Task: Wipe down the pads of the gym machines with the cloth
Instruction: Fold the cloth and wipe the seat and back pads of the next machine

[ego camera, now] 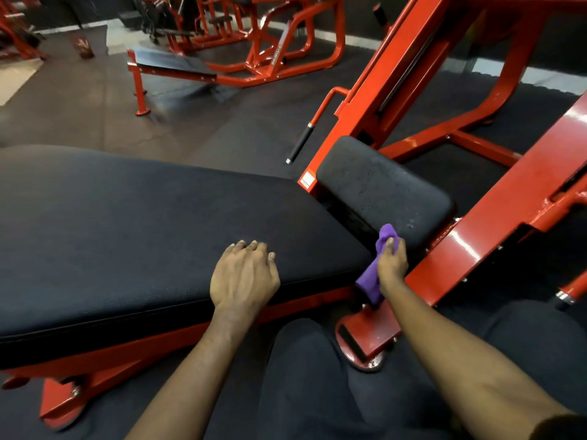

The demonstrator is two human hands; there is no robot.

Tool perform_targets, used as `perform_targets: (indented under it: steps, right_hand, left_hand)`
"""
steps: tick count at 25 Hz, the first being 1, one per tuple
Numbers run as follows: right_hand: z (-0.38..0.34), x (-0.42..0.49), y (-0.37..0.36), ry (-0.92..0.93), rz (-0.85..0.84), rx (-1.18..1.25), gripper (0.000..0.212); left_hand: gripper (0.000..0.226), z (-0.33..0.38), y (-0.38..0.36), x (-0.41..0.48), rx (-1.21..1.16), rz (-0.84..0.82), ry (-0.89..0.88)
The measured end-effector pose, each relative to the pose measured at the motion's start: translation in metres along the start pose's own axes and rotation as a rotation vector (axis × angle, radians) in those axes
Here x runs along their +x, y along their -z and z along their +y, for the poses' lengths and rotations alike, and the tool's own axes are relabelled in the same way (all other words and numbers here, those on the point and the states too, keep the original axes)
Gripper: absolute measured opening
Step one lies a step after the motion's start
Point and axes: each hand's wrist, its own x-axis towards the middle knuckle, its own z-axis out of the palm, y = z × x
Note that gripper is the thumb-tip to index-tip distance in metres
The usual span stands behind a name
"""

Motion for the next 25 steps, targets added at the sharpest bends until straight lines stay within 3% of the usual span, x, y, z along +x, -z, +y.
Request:
perform_targets:
  steps: [3, 6, 8, 12, 16, 20, 25]
  right_hand:
    - [-0.035, 0.019, 0.014, 0.101, -0.047, 0.054, 0.036]
    - [-0.04, 0.037, -0.002, 0.145, -0.32, -0.04, 0.054]
    - [0.001, 0.048, -0.022, 0.099, -0.54, -0.225, 0.073]
    - [0.042, 0.081, -0.037, -0.081, -0.629, -0.332, 0.081]
    - [-0.005, 0.093, -0.061, -0.088, -0.642, -0.497, 0.052]
    - [-0.033, 0.108, -0.098, -0.04, -0.739, -0.486, 0.05]
    - [-0.011, 0.083, -0.037, -0.03, -0.683, -0.555, 0.043]
  left_hand:
    - [0.029, 0.02, 0.002, 0.021, -0.063, 0.02, 0.092]
    - [0.029, 0.049, -0.022, 0.059, -0.067, -0.01, 0.009]
    - [0.033, 0.072, -0.046, 0.079, -0.061, -0.138, -0.099]
    - [0.047, 0.092, -0.094, 0.123, -0.036, -0.406, -0.247]
    - [0.055, 0.086, -0.119, 0.162, -0.031, -0.48, -0.216]
    - [0.059, 0.071, -0.13, 0.198, -0.018, -0.493, -0.201]
    - [0.055, 0.049, -0.143, 0.233, -0.006, -0.488, -0.218]
